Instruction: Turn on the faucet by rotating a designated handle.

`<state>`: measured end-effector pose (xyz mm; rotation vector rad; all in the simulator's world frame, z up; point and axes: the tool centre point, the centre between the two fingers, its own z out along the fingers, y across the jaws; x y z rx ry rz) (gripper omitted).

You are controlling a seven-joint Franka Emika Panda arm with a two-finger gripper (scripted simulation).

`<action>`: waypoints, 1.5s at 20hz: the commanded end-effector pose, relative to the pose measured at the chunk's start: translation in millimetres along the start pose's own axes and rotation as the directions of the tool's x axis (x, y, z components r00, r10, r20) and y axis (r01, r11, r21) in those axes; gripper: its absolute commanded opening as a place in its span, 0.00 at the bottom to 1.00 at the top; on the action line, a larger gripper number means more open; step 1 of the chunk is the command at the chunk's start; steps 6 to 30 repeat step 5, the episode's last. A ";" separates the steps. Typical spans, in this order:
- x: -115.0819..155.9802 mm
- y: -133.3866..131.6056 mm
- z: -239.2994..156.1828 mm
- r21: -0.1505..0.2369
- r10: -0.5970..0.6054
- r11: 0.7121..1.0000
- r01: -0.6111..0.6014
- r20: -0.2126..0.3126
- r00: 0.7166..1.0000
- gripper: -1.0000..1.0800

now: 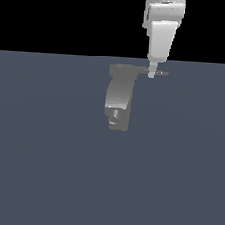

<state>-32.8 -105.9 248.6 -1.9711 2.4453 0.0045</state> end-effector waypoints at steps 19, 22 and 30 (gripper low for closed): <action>34.6 -16.3 -0.1 0.002 0.029 1.000 -0.029 -0.002 1.000 0.00; 34.6 -16.3 -0.1 0.002 0.029 1.000 -0.029 -0.002 1.000 0.00; 34.6 -16.3 -0.1 0.002 0.029 1.000 -0.029 -0.002 1.000 0.00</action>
